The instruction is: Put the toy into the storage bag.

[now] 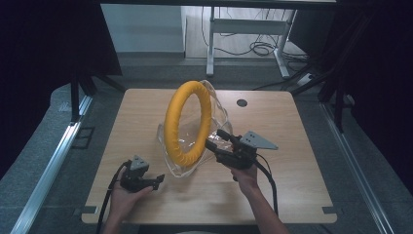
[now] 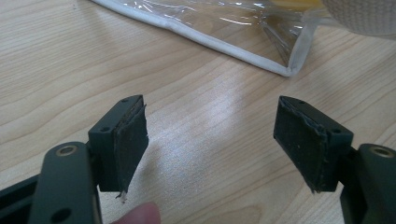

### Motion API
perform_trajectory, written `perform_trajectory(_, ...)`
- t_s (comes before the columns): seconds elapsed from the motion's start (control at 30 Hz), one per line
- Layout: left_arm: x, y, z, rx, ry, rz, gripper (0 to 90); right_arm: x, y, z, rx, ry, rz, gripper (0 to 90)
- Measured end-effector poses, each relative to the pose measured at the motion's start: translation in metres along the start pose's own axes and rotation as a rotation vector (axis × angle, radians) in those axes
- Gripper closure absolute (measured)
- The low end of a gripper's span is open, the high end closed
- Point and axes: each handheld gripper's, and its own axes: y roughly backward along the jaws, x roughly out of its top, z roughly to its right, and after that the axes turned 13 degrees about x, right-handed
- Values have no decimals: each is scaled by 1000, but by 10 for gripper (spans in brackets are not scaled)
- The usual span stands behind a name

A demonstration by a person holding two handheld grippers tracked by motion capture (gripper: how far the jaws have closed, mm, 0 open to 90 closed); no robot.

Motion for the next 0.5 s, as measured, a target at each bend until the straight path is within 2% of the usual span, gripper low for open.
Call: perform_trajectory(0.5, 0, -1, 0, 5, -3, -9, 260, -34, 59, 40, -112, -41, -100, 410)
